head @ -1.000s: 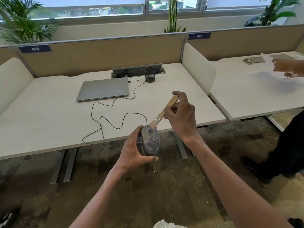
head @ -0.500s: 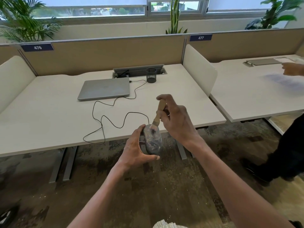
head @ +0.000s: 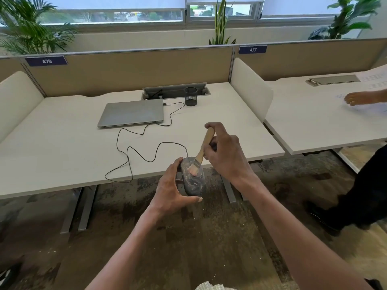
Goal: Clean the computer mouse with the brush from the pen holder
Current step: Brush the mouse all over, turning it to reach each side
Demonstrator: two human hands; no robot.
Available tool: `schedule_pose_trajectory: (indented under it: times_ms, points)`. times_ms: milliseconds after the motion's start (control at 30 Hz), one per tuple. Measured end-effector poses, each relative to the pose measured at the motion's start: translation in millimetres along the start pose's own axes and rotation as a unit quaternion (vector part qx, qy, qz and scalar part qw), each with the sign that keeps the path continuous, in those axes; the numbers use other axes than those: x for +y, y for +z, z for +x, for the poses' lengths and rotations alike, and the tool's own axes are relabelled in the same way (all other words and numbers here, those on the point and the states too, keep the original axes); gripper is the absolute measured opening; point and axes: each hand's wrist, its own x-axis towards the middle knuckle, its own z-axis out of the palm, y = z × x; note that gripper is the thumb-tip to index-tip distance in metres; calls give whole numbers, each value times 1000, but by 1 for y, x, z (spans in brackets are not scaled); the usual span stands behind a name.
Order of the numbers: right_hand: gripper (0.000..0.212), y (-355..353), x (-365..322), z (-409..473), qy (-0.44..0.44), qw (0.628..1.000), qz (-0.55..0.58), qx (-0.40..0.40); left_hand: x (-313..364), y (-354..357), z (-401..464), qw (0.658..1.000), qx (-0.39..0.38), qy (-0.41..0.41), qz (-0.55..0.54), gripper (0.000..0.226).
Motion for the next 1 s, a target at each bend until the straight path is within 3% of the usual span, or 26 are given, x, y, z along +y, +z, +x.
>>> schedule_pose_trajectory:
  times_ms: [167,733,1000]
  points:
    - [50,-7,-1,1,14,999,-4,44,4,0,-3,1000,2,4,-4,120]
    - [51,-2,11,2,54,997,-17,56,-5,-1,-8,997,15,-4,-74,124]
    - [32,7,14,14,-10,999,6,51,-4,-6,-6,993,14,-13,-118,119]
